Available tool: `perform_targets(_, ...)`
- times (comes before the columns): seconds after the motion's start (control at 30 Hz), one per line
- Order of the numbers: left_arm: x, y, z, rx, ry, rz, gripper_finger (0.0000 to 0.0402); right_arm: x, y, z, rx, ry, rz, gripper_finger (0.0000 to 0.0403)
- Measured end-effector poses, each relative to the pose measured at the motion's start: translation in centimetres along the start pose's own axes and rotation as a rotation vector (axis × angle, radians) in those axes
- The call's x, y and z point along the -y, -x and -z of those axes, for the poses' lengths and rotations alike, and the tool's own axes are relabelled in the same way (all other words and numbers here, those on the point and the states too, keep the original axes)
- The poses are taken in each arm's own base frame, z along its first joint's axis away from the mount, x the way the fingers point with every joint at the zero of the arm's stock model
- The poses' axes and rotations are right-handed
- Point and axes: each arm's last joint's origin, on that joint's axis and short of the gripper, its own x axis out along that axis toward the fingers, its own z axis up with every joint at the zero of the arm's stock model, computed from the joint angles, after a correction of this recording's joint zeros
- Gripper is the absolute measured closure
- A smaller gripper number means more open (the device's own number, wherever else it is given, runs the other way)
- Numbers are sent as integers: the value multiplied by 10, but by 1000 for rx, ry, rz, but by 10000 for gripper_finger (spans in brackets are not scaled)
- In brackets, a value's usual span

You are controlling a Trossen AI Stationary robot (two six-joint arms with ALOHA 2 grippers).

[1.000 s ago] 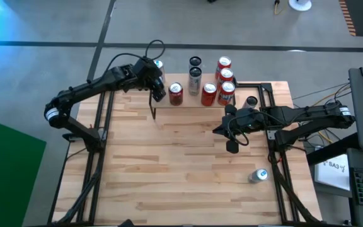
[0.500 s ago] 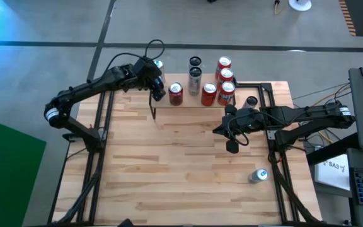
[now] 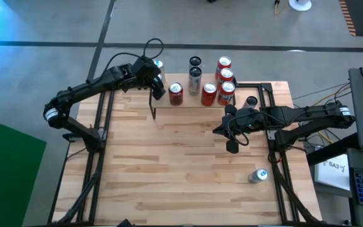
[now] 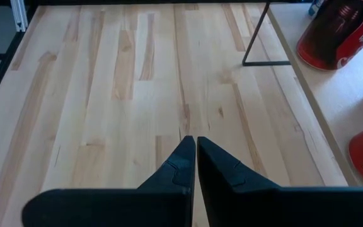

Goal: Place canned beverage on shelf
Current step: Put the bottom blue soda can on the shelf, then put the red soda can on the shelf

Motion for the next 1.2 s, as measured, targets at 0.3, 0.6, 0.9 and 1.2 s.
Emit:
perform_targets(0.3,-5,20,-2,21,5,2,77,0,0,0,-3,3,-1,394)
perform_targets(0.6,-16,64,-20,53,43,-24,77,0,0,0,0,3,0,394)
perform_targets(0.9,-1,122,-6,259,98,0,77,0,0,0,0,3,0,394)
perform_targets(1.2,56,150,33,459,37,61,77,0,0,-3,37,-90,23,394)
